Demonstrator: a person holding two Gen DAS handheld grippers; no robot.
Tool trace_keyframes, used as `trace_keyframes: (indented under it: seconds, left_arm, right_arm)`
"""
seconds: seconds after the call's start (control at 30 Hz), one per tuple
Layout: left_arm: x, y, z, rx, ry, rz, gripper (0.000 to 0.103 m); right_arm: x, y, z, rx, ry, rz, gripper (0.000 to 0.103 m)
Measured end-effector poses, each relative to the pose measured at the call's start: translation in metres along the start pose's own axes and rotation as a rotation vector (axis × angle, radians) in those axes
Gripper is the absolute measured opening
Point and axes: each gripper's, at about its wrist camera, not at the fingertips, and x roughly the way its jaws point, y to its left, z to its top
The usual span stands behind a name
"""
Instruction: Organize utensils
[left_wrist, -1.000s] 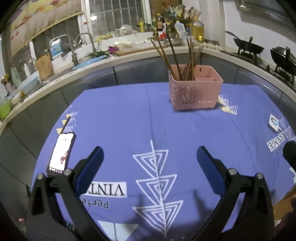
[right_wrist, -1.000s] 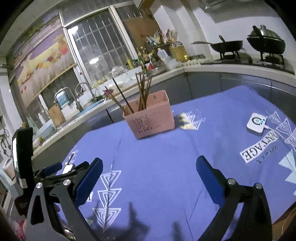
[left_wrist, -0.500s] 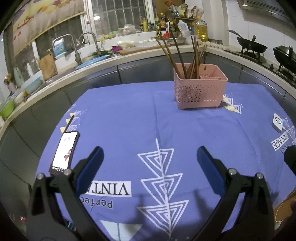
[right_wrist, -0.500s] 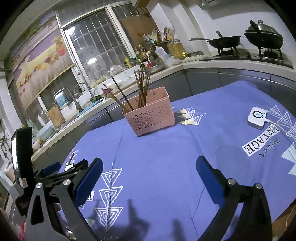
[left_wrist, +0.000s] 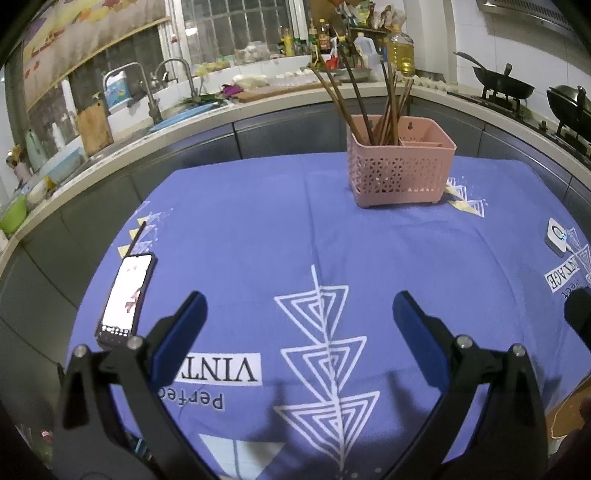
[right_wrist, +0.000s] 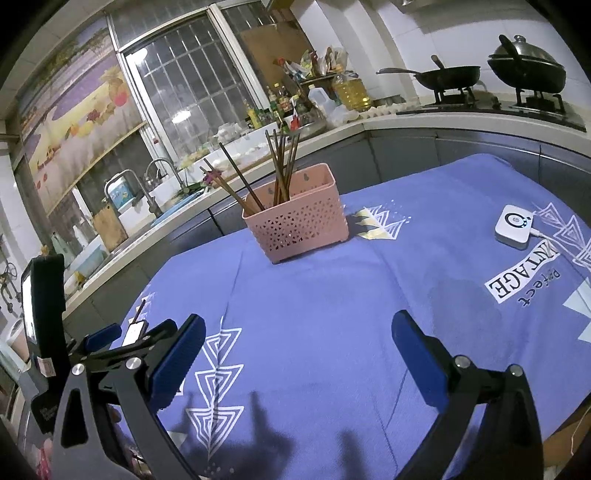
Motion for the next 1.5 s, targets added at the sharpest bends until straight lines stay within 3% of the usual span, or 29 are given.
trace_keyframes:
  seconds: [0.47, 0.67, 1.0, 1.5]
  left_arm:
    - [0.009, 0.002, -0.004, -0.015, 0.033, 0.002, 0.097]
    - [0.011, 0.003, -0.005, -0.018, 0.036, 0.008, 0.097]
    - [0.015, 0.004, -0.007, -0.02, 0.044, 0.006, 0.097]
    - [0.004, 0.004, -0.006, -0.016, -0.01, -0.033, 0.097]
  right_arm:
    - [0.012, 0.0, -0.007, 0.019, 0.069, 0.026, 0.099]
    - [0.023, -0.002, -0.012, 0.04, 0.144, 0.065, 0.099]
    - [0.022, 0.0, -0.014, 0.036, 0.131, 0.062, 0.099]
    - [0.015, 0.0, -0.014, 0.036, 0.094, 0.051, 0.099]
